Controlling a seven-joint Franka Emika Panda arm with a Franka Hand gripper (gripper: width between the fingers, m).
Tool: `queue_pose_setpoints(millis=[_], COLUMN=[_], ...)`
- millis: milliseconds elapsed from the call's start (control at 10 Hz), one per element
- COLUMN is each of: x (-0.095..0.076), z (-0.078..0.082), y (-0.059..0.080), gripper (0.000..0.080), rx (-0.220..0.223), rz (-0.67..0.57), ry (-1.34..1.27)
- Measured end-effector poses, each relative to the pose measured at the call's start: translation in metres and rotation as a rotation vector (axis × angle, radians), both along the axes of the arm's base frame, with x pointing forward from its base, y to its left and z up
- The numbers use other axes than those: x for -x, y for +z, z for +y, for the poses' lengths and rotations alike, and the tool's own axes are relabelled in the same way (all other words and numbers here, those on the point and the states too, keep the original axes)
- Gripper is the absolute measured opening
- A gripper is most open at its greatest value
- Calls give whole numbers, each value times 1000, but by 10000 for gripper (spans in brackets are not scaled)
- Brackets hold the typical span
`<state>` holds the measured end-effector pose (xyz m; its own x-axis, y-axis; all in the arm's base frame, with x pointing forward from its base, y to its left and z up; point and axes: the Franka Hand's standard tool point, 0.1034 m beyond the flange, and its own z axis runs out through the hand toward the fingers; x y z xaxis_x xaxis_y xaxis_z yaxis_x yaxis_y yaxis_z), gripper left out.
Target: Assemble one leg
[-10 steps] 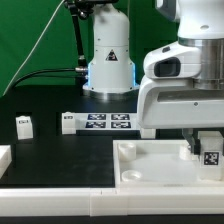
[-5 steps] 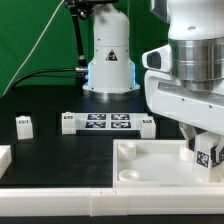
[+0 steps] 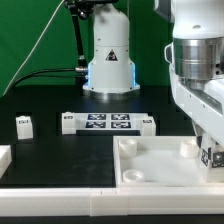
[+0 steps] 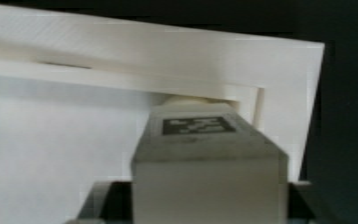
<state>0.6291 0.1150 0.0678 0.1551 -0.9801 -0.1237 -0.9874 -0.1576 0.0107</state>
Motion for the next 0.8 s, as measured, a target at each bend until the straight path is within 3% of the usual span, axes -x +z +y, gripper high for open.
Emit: queue_pose_setpoints(millis=[200, 300, 400, 800], x=[0, 1, 2, 3], z=[1, 1, 4, 4], y=[0, -1, -2, -2], gripper=[584, 584, 635, 649], rx=[-1, 0, -7, -20], rz=[-4, -16, -32, -91], ry=[38, 148, 301, 814])
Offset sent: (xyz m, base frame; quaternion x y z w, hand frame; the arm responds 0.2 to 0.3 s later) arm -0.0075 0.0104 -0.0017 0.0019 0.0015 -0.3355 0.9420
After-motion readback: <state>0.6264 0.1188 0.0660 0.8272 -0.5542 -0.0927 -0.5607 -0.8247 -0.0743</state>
